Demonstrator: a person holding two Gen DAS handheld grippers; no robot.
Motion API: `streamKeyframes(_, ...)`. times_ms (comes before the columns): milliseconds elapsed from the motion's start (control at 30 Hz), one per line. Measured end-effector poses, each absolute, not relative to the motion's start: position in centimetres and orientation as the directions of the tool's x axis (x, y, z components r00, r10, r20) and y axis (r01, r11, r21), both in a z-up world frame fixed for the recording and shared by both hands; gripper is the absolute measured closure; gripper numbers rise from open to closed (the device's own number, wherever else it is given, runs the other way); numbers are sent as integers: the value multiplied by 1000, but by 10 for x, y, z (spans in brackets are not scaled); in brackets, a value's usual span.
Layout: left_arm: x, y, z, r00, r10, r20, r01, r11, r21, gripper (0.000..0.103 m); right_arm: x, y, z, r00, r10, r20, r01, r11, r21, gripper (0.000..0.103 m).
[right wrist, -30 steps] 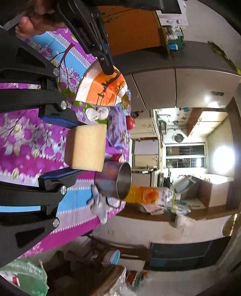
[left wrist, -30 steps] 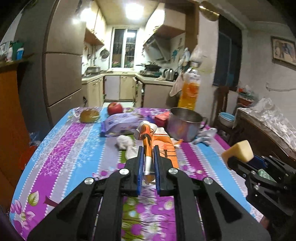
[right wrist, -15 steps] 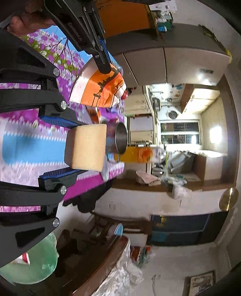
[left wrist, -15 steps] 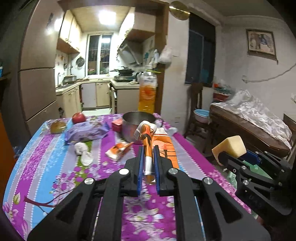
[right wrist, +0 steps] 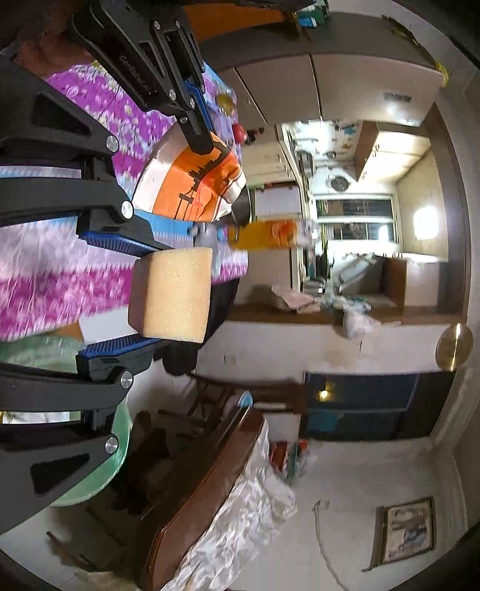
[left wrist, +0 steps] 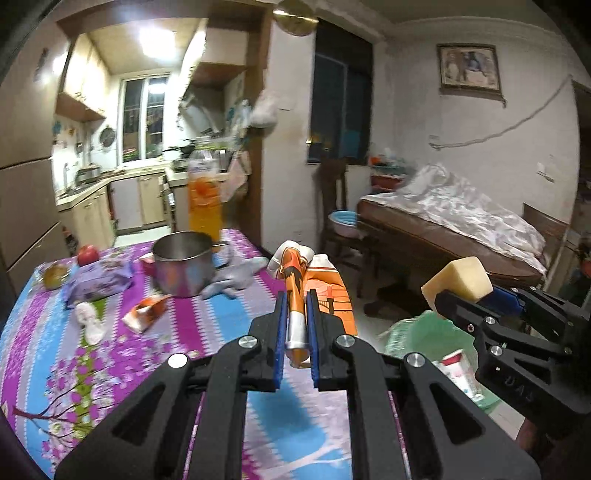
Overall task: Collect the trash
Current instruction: 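Carry the sponge and orange wrapper over the green bin with both tools, then open the left gripper over the bin while the right releases the sponge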
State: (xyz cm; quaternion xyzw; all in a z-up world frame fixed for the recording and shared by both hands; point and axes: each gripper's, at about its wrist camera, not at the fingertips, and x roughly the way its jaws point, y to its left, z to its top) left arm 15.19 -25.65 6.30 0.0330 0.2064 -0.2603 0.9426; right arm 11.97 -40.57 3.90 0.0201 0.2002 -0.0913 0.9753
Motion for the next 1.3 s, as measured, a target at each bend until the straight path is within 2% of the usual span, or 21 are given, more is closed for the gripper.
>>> streamKeyframes(267,136,-330,63,709,-568,-419,612,790,-35,94,80,-492,34,857,-286,-429,321,947,9,63)
streamKeyframes(633,132,-417,36,595,-619,-512,707,707,-32,94,60,-588,2,771,-345,-536,415,910,12,63)
streamKeyframes(933,145,-465,3,516,-578,-633,731,682,-27,94,81,-642,-34,667,-274,-693,420,906,46,63)
streamKeyframes(1300,155,-487,-20,477,-527,-703,734,680,-11,94,105,-648,-65,604,-222,-765,416,907,65,63)
